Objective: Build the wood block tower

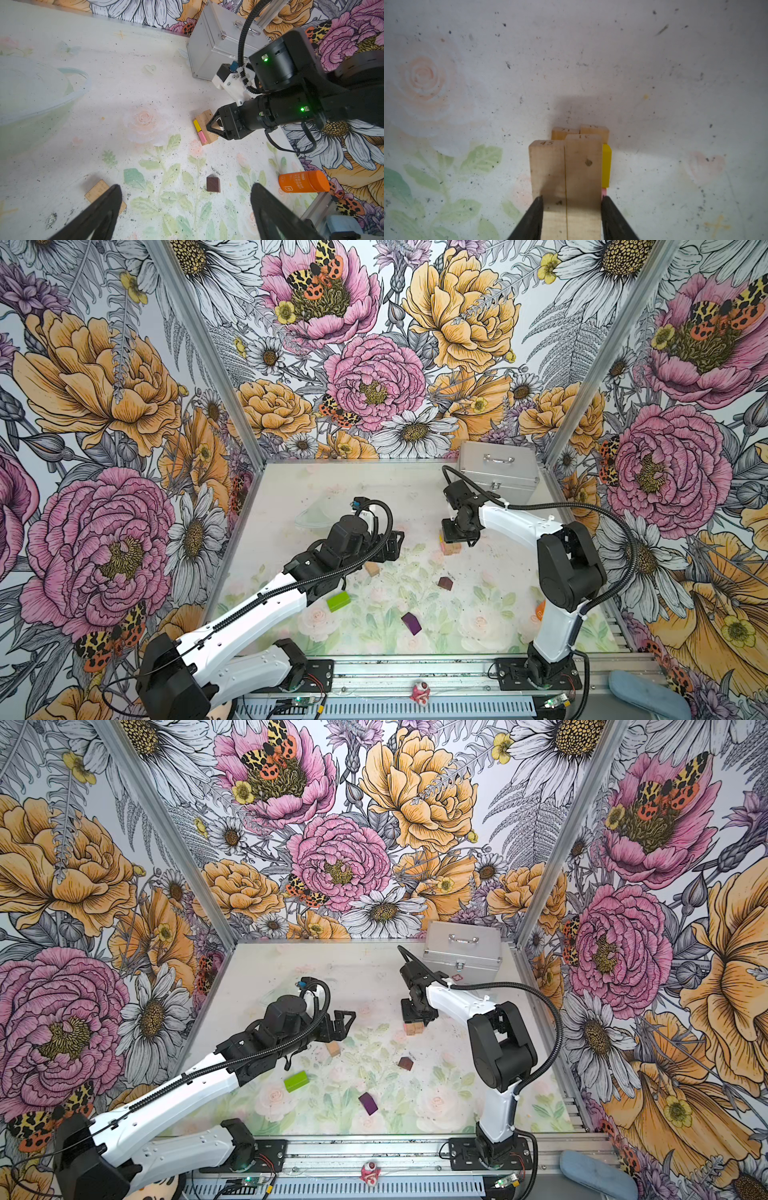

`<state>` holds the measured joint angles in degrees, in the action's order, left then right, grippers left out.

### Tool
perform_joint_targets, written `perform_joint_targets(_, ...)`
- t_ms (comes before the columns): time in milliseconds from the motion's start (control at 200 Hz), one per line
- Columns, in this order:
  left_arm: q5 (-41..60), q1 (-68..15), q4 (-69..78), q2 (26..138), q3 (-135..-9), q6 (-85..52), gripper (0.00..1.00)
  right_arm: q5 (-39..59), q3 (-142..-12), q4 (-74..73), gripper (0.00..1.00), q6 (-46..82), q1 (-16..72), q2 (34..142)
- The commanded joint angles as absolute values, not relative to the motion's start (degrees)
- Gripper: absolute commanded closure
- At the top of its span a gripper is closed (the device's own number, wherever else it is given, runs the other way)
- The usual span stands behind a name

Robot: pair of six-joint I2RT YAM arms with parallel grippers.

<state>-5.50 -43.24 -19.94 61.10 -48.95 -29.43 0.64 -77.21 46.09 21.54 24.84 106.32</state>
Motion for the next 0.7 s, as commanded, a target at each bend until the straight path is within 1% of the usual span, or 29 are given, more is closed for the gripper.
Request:
perform_joint_targets(0,-4.39,-42.54,-19.75,60.25,-48.41,-28.43,0.02,0.05,-77.87,47.02,0.52,21.41,25.05,107.11)
perform_joint_targets(90,-4.30,-42.58,-19.95,60.27,-48.69,-28.39,0.02,0.24,-77.87,47.28,0.48,21.76,25.08,105.48)
perform_joint_targets(210,-4.35,-42.54,-20.18,59.83,-48.96,-28.39,0.02,0.19,-78.47,48.29,0.41,22.11,25.22,102.03)
perform_joint_targets(365,-4.56,-42.62,-20.74,58.42,-48.68,-29.03,0.02,-0.35,-79.19,50.14,0.37,22.45,25.50,96.53)
perform_joint_targets(505,-5.68,-43.78,-21.38,55.40,-47.31,-30.45,0.02,-0.52,-78.25,51.07,0.35,23.16,26.34,92.02)
perform_joint_targets(695,-11.55,-48.36,-24.77,48.98,-43.88,-33.53,0.02,-0.94,-74.38,50.98,0.35,24.55,29.19,86.19)
